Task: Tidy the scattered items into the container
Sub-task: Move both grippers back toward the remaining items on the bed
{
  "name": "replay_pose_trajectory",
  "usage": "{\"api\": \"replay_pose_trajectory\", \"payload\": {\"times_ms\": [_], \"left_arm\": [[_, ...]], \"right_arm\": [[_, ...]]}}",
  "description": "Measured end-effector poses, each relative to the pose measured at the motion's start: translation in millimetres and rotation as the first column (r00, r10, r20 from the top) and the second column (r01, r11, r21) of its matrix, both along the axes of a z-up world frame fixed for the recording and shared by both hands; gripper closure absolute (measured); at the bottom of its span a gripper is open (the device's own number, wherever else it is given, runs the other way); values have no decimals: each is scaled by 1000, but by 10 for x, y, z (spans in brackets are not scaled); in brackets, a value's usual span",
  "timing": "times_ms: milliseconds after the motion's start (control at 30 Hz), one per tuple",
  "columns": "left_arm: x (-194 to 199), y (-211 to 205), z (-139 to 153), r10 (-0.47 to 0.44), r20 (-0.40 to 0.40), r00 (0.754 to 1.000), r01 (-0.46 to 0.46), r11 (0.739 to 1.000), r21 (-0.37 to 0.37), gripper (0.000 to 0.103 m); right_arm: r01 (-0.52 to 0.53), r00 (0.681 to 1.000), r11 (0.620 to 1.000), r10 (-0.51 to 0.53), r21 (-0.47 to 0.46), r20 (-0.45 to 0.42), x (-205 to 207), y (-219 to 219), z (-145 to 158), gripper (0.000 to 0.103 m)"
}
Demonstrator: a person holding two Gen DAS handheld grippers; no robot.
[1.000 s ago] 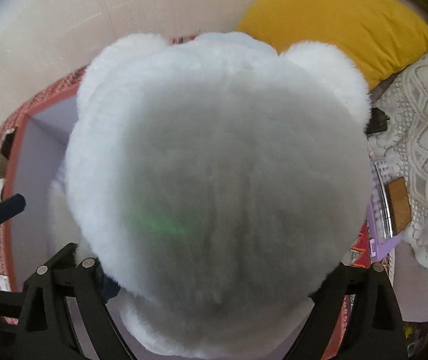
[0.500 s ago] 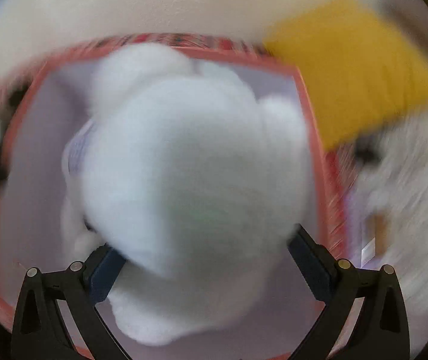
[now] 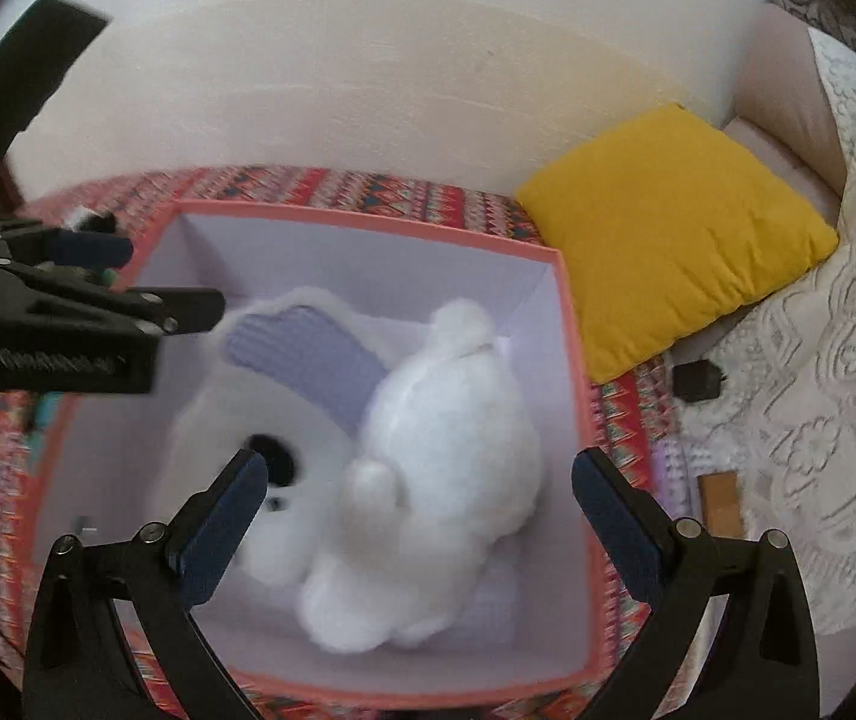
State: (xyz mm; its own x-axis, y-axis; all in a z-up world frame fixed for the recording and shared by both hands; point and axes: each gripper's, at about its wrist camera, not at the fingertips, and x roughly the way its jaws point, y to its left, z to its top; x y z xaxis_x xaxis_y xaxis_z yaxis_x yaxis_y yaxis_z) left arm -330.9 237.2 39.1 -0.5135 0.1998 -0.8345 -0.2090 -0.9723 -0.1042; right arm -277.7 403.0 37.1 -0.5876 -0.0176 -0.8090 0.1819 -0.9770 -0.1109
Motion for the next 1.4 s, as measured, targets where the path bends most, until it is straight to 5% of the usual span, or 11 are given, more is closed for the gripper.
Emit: {"api": "replay_pose_trajectory", "payload": {"times_ms": [167, 267, 433, 600, 733, 1067, 1200, 1333, 1400], "left_arm": [[833, -1010, 322, 110, -109, 988, -102, 992, 69, 10], [1533, -1729, 337, 219, -193, 957, -217, 976, 31, 6], [2502, -2623, -128, 331, -166, 929, -330, 943, 33, 3], [3079, -3201, -722, 415, -73, 907, -414, 910, 20, 3], [3086, -3378, -920, 427, -62, 902, -425, 904, 35, 3], [2837, -3252, -1159, 336, -18, 942, -332, 937, 110, 3], [2776, -3130, -1301, 311, 12, 950, -310, 942, 127, 3], [2606, -3098, -1465, 350, 75, 934, -355, 931, 86, 3], [2663, -3105, -1523, 362, 158, 919, -386, 907, 168, 5]], "right_arm": [[-108, 992, 973, 92, -204, -89, 559, -547, 170, 0], [-170, 980, 930, 124, -326, -157, 1146, -1043, 276, 0], [-258, 965, 855, 204, -450, -166, 1748, -1866, 59, 0], [-226, 972, 863, 231, -453, -44, 1895, -2604, -545, 0], [-181, 970, 869, 234, -460, 60, 1825, -2906, -918, 0], [-257, 936, 874, 332, -412, 120, 1744, -3571, -1233, 0], [-184, 963, 901, 245, -393, 111, 1669, -3519, -1287, 0], [-121, 977, 916, 179, -383, 119, 1511, -3370, -1322, 0], [-105, 979, 919, 162, -380, 122, 1453, -3306, -1341, 0]]}}
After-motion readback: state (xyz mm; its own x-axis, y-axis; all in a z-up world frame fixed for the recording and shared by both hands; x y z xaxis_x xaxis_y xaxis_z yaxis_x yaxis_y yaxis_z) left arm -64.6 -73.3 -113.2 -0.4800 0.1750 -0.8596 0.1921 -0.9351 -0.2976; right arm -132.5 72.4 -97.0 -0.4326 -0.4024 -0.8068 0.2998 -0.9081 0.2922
